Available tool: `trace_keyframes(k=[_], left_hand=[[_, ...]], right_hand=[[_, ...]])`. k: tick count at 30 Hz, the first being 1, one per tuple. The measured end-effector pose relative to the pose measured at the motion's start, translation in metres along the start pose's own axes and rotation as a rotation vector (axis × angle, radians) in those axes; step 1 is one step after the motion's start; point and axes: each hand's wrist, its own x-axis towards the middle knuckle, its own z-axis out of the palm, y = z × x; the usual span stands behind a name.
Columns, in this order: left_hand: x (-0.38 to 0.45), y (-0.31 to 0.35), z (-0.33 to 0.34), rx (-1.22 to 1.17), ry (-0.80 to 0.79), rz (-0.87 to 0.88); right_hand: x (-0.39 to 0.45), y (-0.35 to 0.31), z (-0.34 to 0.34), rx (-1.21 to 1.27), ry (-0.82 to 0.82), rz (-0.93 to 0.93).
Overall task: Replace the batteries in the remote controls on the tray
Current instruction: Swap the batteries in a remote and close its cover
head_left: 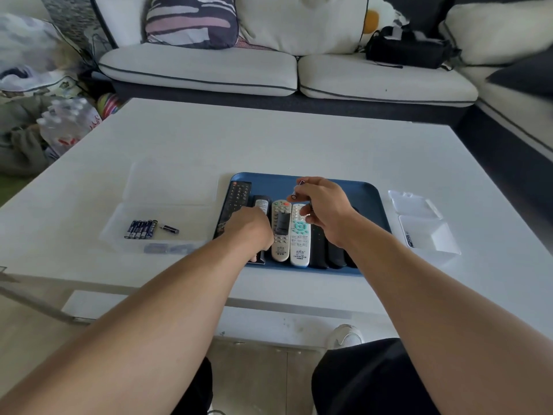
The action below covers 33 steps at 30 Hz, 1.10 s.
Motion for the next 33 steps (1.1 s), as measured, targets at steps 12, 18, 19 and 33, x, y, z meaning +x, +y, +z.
trace_keyframes(k=[12, 18, 19, 33], left_hand=[[-0.001, -0.001, 0.001, -0.042, -0.004, -0.003], [0.001, -0.007, 0.0, -0.118, 0.0, -0.021], [0.001, -0.008, 0.0, -0.123, -0.005, -0.026], [-0.005, -0.04, -0.025, -0.551, 0.124, 0.116]], right_hand=[[0.006, 0.011, 0.003, -0.102, 0.021, -0.015], [0.007, 0.013, 0.005, -0.116, 0.015, -0.01], [0.007, 0.012, 0.004, -0.112, 0.02, -0.009], [0.001, 0.0, 0.004, -0.104, -0.106, -0.01]])
